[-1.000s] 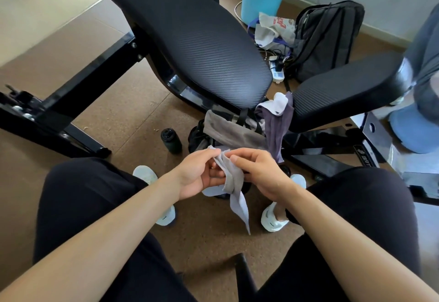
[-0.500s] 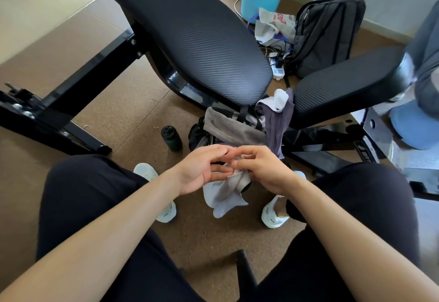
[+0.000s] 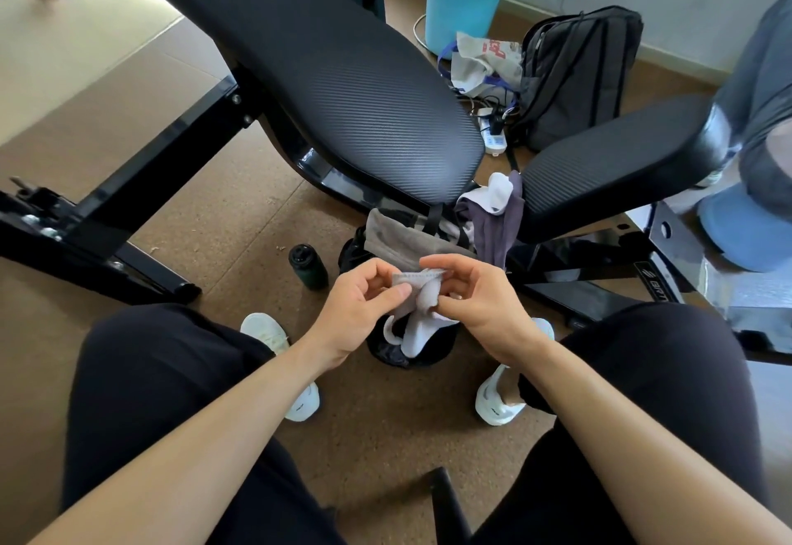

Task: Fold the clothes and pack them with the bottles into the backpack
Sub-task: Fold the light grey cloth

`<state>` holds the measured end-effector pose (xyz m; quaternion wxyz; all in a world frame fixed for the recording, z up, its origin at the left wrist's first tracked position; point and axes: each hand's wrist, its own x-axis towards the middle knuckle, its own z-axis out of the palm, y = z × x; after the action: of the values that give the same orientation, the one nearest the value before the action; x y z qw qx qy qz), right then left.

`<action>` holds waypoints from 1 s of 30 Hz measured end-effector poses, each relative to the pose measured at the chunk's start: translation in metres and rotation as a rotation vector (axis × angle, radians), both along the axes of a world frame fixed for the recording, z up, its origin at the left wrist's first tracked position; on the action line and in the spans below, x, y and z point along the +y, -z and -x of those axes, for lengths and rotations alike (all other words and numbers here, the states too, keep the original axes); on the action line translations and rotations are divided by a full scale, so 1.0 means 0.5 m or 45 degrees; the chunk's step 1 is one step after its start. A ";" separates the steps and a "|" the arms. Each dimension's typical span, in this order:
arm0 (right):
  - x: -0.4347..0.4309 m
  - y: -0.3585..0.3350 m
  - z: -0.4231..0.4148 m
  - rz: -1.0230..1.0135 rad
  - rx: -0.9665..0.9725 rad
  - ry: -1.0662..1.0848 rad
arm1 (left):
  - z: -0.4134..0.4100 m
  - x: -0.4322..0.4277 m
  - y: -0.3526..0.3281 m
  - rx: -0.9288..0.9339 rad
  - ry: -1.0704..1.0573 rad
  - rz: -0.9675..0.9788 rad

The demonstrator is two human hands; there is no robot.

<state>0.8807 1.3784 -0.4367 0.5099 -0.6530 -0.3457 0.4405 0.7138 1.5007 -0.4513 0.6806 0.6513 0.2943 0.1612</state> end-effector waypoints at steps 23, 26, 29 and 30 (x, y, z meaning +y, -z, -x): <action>0.007 0.003 0.016 -0.100 -0.487 -0.129 | 0.001 0.005 0.003 0.069 -0.040 -0.094; 0.010 0.006 0.015 -0.095 -0.405 -0.086 | 0.001 0.008 -0.001 0.038 0.051 -0.097; 0.010 -0.002 0.010 -0.040 -0.317 -0.175 | 0.004 0.013 -0.004 0.023 0.126 -0.104; 0.010 -0.003 0.009 -0.031 -0.345 -0.212 | 0.004 0.011 -0.004 0.015 0.142 -0.112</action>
<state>0.8763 1.3833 -0.4352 0.4282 -0.6692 -0.4697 0.3850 0.7121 1.5064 -0.4494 0.6576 0.6967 0.2542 0.1321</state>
